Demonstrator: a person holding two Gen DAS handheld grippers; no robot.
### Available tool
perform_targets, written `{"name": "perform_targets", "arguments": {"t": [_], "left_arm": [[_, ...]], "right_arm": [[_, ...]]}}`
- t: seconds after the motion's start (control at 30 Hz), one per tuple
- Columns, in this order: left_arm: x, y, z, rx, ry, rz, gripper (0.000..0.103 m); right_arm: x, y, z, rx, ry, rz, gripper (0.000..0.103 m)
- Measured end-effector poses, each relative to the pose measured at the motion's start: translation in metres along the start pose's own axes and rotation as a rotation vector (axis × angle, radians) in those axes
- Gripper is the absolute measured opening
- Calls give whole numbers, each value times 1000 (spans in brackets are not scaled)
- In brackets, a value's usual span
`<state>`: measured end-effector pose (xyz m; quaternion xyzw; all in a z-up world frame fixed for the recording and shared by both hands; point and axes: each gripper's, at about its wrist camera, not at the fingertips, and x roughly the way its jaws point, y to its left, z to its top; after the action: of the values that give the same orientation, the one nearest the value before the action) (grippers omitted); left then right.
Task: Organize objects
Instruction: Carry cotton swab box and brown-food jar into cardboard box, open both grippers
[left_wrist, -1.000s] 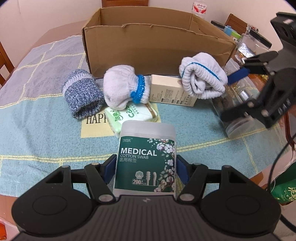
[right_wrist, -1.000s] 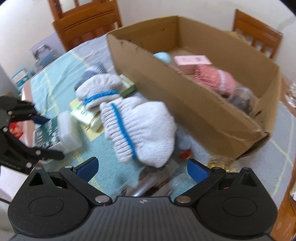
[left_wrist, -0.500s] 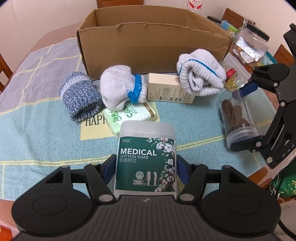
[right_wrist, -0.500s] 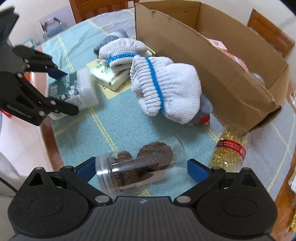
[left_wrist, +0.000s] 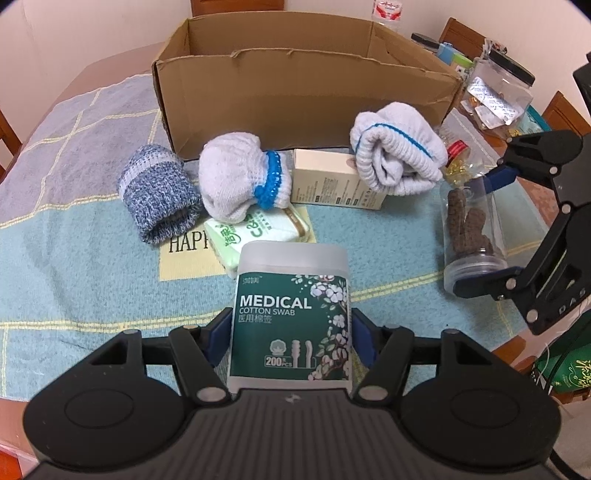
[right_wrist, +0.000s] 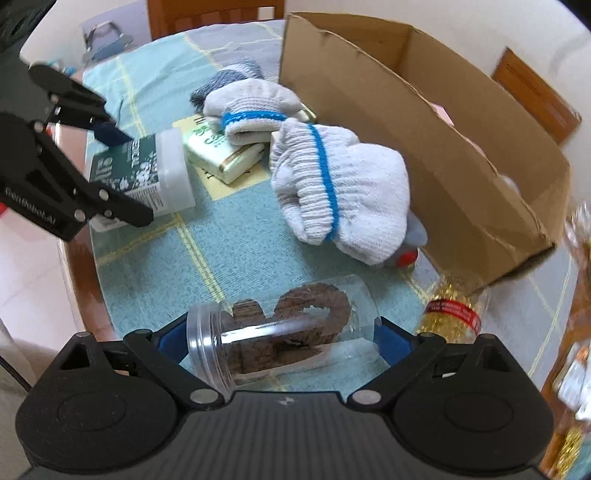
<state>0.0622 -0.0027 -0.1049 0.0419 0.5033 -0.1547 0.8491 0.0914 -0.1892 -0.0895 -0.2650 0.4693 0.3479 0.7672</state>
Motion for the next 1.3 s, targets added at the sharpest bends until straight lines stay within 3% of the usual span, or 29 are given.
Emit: {"name": "perform_targets", "arguments": {"t": [0.3,0.57,0.93,1.13,1.3], "left_arm": [[-16,3,14,43,17,-35,65],[-55,6,47,138,-33,-64,65],[-77,17,135,192,-158,-38,65],[-65,32,191,183,-226,-4,65],[-46,42,230,175,-245,21,65]], "right_arm": [[-14,-14,6,156,27,32,100],[-47,-28,24,253,5,60,100],[-95,-68,74,358,-160,-9,100],[-97,-96,108,423,-226,-71,100],[-81,-110,131,480,-226,-99,100]]}}
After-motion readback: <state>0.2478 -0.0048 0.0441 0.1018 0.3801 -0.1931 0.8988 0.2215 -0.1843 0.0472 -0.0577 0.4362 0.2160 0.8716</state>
